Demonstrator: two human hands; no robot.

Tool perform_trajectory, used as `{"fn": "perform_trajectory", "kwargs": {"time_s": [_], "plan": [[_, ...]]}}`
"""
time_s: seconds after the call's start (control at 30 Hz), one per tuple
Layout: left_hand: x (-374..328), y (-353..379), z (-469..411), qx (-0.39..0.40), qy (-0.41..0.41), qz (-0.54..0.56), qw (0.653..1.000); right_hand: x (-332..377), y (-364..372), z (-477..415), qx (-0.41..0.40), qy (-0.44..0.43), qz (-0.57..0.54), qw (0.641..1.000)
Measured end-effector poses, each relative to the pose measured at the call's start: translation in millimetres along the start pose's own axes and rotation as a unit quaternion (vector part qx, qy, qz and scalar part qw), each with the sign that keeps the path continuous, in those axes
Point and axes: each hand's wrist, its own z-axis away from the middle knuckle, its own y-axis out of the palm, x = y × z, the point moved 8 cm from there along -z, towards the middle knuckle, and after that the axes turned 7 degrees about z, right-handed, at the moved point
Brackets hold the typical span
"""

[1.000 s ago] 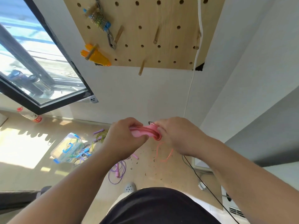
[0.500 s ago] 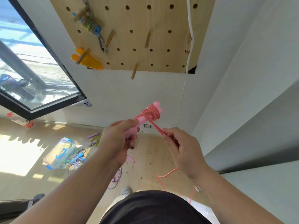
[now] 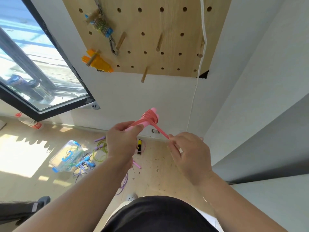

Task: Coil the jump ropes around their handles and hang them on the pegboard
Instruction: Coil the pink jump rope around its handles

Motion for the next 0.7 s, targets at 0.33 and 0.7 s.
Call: {"fn": "perform_trajectory", "kwargs": {"time_s": [0.33,0.7], "plan": [[-11,29,25,0.13,-0.176,0.146,0.965,3,32,-10,0.235,0.113,-0.106,0.96],[-17,28,36,0.394,-0.158,-0.105,0.899,-22,25,-26,0.394,-0.049,-0.228,0.889]]}}
